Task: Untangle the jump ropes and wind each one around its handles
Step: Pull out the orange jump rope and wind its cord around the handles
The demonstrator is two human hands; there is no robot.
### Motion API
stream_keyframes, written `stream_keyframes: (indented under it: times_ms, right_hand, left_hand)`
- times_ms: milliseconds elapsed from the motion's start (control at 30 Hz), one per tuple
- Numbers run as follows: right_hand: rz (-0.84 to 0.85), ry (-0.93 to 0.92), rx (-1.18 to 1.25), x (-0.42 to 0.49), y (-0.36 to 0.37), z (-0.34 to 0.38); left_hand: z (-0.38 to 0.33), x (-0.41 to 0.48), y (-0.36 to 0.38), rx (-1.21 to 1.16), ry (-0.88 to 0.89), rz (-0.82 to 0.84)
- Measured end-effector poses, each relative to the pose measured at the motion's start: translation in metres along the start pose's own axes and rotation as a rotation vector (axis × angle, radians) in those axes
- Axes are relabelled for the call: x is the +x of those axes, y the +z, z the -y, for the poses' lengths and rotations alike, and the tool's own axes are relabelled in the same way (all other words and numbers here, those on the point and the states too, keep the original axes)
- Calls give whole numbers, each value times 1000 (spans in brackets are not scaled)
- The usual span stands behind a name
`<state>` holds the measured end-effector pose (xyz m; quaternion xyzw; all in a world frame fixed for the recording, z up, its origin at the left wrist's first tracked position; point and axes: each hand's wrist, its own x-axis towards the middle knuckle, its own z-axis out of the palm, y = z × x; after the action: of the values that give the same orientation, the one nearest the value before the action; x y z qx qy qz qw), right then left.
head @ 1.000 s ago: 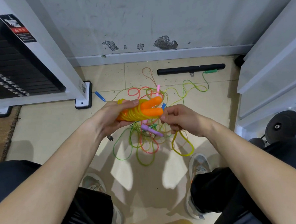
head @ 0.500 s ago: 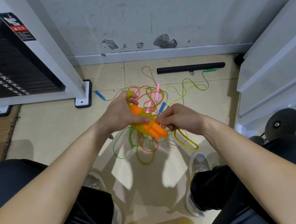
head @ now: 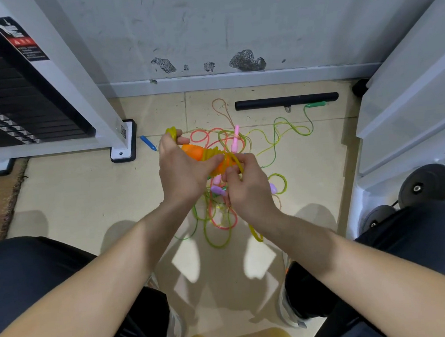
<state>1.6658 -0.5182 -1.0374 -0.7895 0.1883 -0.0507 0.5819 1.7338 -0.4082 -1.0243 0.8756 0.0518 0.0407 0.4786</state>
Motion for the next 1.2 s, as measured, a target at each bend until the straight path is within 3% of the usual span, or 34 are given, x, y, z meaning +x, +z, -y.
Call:
stream_keyframes:
  times_ms: [100, 200, 300, 467, 700, 900, 1067, 1200]
  right_hand:
    - [22, -307, -185, -6, 2, -4]
    - [-87, -568, -616, -4, 1, -10]
    - [-142, -672, -619, 2, -6, -12]
    - [-3, -280, -115, 11, -22, 9]
    - [102, -23, -167, 33, -52, 39]
    - [169, 35, -266, 37, -64, 39]
    - [121, -111, -430, 42, -67, 31]
    - [252, -184, -478, 46, -70, 25]
  left_hand:
    - [1, 5, 3, -182, -193, -56]
    - [3, 12, 1, -443, -439, -14]
    - [3, 15, -2, -623, -602, 45]
    - [0, 20, -9, -716, -658, 125]
    - [7, 29, -14, -577, -518, 162]
    - [11, 26, -10, -511, -489, 218]
    - [12, 34, -14, -506, -462, 312]
    - [13, 39, -22, -454, -408, 402]
